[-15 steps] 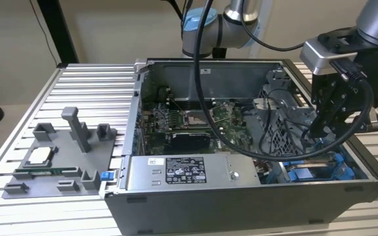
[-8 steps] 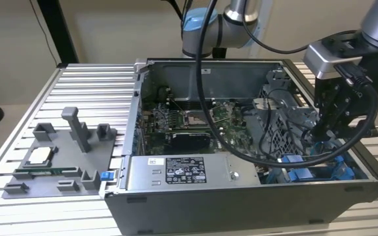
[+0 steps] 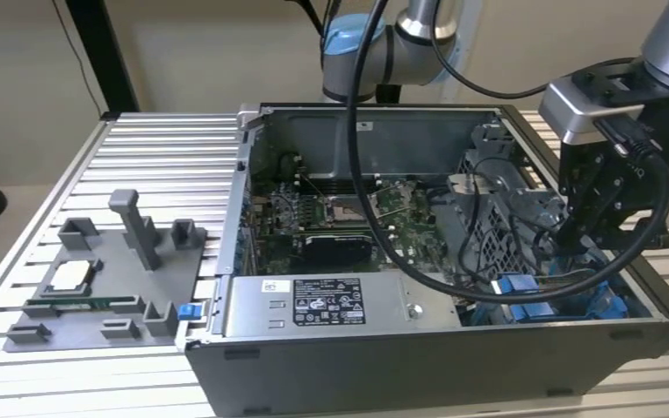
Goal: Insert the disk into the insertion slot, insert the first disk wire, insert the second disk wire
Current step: 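Insert the first disk wire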
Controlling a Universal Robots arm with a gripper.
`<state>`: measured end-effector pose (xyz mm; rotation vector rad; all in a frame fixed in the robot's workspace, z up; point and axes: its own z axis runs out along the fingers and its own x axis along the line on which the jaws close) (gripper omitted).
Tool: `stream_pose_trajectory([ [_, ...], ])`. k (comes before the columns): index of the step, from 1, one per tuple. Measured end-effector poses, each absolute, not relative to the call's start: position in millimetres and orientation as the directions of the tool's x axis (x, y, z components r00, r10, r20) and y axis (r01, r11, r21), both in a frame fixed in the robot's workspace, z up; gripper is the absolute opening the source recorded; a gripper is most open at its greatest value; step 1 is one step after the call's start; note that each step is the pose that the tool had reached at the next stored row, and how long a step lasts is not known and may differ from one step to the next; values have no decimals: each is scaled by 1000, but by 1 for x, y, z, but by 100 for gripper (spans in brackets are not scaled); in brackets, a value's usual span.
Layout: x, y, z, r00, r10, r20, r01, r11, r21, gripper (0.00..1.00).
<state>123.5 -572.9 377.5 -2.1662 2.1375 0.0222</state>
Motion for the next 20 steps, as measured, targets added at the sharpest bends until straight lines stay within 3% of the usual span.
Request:
stream_pose_trajectory([
  [6,124,-573,377,11,-997,-80,-998,-7,-57,0],
  [20,141,-581,373,4,-997,-80,-999,-6,37,0],
])
